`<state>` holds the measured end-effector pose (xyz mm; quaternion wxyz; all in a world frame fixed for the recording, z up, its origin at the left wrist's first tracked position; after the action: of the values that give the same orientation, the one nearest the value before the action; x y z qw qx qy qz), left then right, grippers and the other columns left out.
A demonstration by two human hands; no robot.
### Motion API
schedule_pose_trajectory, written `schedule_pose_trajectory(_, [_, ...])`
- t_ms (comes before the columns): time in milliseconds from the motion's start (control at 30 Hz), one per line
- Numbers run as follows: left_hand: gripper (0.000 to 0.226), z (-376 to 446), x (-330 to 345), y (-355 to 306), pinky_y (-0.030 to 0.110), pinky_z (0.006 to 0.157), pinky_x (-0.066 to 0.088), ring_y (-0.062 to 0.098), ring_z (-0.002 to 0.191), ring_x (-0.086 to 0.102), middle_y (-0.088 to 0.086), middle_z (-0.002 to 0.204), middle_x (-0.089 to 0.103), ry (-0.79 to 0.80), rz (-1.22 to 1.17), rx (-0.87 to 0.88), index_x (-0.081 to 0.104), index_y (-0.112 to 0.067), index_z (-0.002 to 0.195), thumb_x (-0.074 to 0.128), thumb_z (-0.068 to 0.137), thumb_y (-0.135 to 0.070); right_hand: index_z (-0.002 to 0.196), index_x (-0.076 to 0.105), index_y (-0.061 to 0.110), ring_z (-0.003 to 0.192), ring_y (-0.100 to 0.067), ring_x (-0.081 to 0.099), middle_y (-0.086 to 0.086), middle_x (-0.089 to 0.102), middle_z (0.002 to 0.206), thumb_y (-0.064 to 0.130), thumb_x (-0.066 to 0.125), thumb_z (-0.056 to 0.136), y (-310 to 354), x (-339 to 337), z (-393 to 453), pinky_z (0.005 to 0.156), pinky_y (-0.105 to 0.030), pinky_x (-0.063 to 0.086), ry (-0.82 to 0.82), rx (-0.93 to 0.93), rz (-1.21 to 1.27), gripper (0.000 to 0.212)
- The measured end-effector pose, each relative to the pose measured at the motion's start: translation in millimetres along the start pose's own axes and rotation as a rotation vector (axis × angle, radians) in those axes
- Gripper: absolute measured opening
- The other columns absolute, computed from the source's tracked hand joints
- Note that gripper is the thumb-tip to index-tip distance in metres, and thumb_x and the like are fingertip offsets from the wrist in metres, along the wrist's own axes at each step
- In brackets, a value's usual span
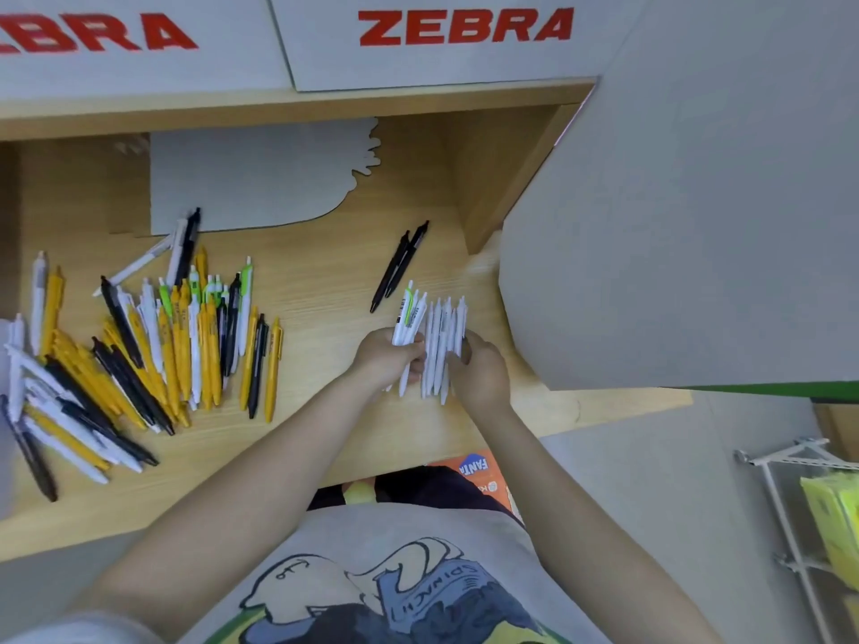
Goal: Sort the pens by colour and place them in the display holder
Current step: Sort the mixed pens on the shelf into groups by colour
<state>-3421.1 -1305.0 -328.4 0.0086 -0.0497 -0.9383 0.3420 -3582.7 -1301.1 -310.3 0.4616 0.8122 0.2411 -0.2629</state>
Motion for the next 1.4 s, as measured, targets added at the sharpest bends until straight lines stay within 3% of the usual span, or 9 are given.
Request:
schedule_pose_trajectory(133, [0.012, -5, 0, 13, 0.027, 0.062, 0.060, 0.021, 0.076, 0.069, 0.017, 0.091, 0.071, -0.025, -0.081, -0.023, 0.069, -0.005, 0.102, 0.061, 0.094, -0.004, 0.104, 0.065, 0.010, 0.081, -0.019, 0.052, -0.009, 0.061, 0.089, 0.022, 0.058, 0.094, -6, 3, 0, 0.058, -0.017, 0.033, 0.018, -0.005, -0.023, 0.018])
schedule_pose_trajectory(267, [0.017, -3, -5, 19, 0.028, 0.064, 0.060, 0.017, 0.080, 0.072, 0.011, 0.096, 0.073, -0.061, -0.178, -0.039, 0.068, -0.008, 0.110, 0.065, 0.094, -0.009, 0.131, 0.055, 0.010, 0.086, -0.015, 0.054, -0.003, 0.061, 0.102, 0.031, 0.065, 0.092, -8, 0, 3, 0.071, -0.023, 0.039, -0.013, -0.007, -0.011, 0.046])
schedule_pose_trajectory(467, [0.023, 0, -8, 16, 0.038, 0.079, 0.062, 0.029, 0.091, 0.074, 0.017, 0.105, 0.073, 0.016, -0.205, -0.067, 0.066, -0.003, 0.115, 0.065, 0.093, -0.008, 0.130, 0.056, 0.012, 0.087, -0.015, 0.056, -0.002, 0.061, 0.100, 0.031, 0.071, 0.087, -3, -4, 9, 0.071, -0.025, 0.043, 0.015, -0.018, -0.015, 0.049])
schedule_pose_trajectory(700, [0.023, 0, -49, -10, 0.043, 0.075, 0.057, 0.030, 0.076, 0.071, 0.019, 0.102, 0.073, -0.065, -0.306, 0.039, 0.064, -0.006, 0.118, 0.061, 0.099, -0.017, 0.109, 0.063, 0.009, 0.083, -0.012, 0.050, -0.003, 0.059, 0.097, 0.024, 0.068, 0.090, 49, -21, 18, 0.068, -0.022, 0.034, -0.140, -0.215, -0.070, 0.025])
schedule_pose_trajectory(800, [0.026, -1, -68, -15, 0.038, 0.062, 0.060, 0.027, 0.072, 0.072, 0.018, 0.101, 0.074, -0.049, -0.320, 0.048, 0.063, -0.004, 0.120, 0.061, 0.099, -0.019, 0.125, 0.059, 0.009, 0.098, -0.019, 0.054, -0.009, 0.057, 0.112, 0.023, 0.070, 0.088, 98, -3, 35, 0.078, -0.022, 0.039, -0.109, -0.350, -0.076, 0.041])
schedule_pose_trajectory(867, [0.028, -3, -79, -14, 0.035, 0.058, 0.059, 0.026, 0.070, 0.072, 0.018, 0.100, 0.073, -0.044, -0.339, 0.048, 0.063, -0.002, 0.121, 0.060, 0.099, -0.019, 0.132, 0.055, 0.011, 0.112, -0.028, 0.051, -0.014, 0.053, 0.122, 0.028, 0.077, 0.080, 124, 18, 48, 0.092, -0.033, 0.043, -0.045, -0.434, -0.154, 0.059])
schedule_pose_trajectory(933, [0.028, -3, -90, -10, 0.036, 0.059, 0.060, 0.026, 0.070, 0.072, 0.018, 0.100, 0.074, -0.054, -0.367, 0.048, 0.062, -0.001, 0.122, 0.059, 0.100, -0.018, 0.139, 0.048, 0.019, 0.128, -0.031, 0.038, -0.015, 0.042, 0.138, 0.042, 0.082, 0.071, 132, 41, 60, 0.105, -0.042, 0.037, 0.032, -0.426, -0.292, 0.080])
schedule_pose_trajectory(1033, [0.029, -2, -101, -1, 0.035, 0.061, 0.060, 0.028, 0.073, 0.072, 0.016, 0.098, 0.075, -0.064, -0.402, 0.045, 0.062, -0.002, 0.122, 0.059, 0.100, -0.020, 0.143, 0.043, 0.023, 0.140, -0.032, 0.023, -0.016, 0.024, 0.153, 0.050, 0.085, 0.063, 124, 62, 67, 0.113, -0.042, 0.026, 0.103, -0.392, -0.414, 0.094])
schedule_pose_trajectory(1400, [0.029, 3, -88, 0, 0.042, 0.080, 0.061, 0.030, 0.086, 0.072, 0.018, 0.110, 0.073, 0.085, -0.404, 0.041, 0.061, -0.006, 0.126, 0.058, 0.099, -0.015, 0.145, 0.043, 0.008, 0.145, -0.029, 0.028, -0.016, 0.030, 0.156, 0.021, 0.073, 0.087, 116, 41, 93, 0.118, -0.041, 0.028, 0.010, -0.411, -0.303, 0.066])
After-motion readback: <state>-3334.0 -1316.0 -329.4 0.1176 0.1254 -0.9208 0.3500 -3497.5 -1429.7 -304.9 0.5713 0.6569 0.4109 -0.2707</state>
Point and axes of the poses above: each hand's wrist, its own z-axis towards the middle knuckle, its own x-axis out of the palm, y = z × x, the point moved 10 cm from there along z, towards the middle knuckle
